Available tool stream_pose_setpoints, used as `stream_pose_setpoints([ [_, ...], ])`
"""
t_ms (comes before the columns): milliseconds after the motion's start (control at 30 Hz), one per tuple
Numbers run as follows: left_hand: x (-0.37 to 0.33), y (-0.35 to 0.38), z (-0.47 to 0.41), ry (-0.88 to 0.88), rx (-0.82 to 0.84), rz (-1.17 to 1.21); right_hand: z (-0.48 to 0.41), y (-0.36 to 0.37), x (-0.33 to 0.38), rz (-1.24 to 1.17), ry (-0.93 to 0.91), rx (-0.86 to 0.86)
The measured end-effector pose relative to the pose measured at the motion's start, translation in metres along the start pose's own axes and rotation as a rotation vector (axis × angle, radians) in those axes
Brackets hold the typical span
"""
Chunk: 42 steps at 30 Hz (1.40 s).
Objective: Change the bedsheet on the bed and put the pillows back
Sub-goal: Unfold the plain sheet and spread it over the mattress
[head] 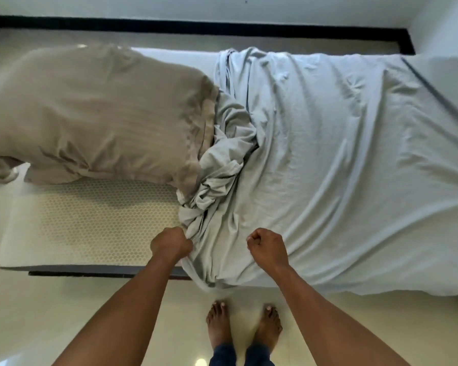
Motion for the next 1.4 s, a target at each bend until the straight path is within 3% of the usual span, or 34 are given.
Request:
stream_pose_setpoints([
  [300, -0.107, -0.121, -0.039, 0.131, -0.345, 0.219, -0.087, -0.078, 0.085, 0.056, -0.129, -0.051],
  [533, -0.195, -0.151, -0.167, 0.181, -0.409, 0.362, -0.197, -0.076, 0.113, -0.055, -0.066, -0.179],
  [833, -0.243, -0.151, -0.314, -0.020, -0.311, 0.462, -0.279, -0.059, 0.088, -0.247, 0.139, -0.231],
  [967, -0.250, -0.209, -0.333, -0.041, -0.641, 0.467, -0.291, -0.071, 0.080, -0.293, 0.234, -0.249],
  [1033, -0.254, -0.259, -0.344, -0.064, -0.789, 0.585, -0.297, -0.081, 0.084, -0.303, 0.260, -0.271],
  [1167, -0.267, -0.347, -0.382, 0.055, -0.942, 0.702, -0.309, -0.095, 0.099, -0.334, 0.291, -0.335],
  [1267, -0.276, -0.383, -0.412, 0.213, -0.921, 0.735, -0.319, -0.094, 0.111, -0.345, 0.281, -0.379],
  [1333, -0.279, -0.374, -0.425, 0.390, -0.745, 0.712, -0.324, -0.088, 0.119, -0.354, 0.270, -0.377],
  [1400, -0.275, -0.336, -0.430, 0.468, -0.623, 0.521, -0.328, -0.077, 0.128, -0.354, 0.251, -0.362],
])
Point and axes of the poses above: each hand's wrist, its own z-axis away from the middle knuckle, its own y-axis out of the palm, x = y × z, the point moved 1 cm from there along -z, towards the middle knuckle, and after that the axes turned 12 degrees about -x, right-handed, at the moved point
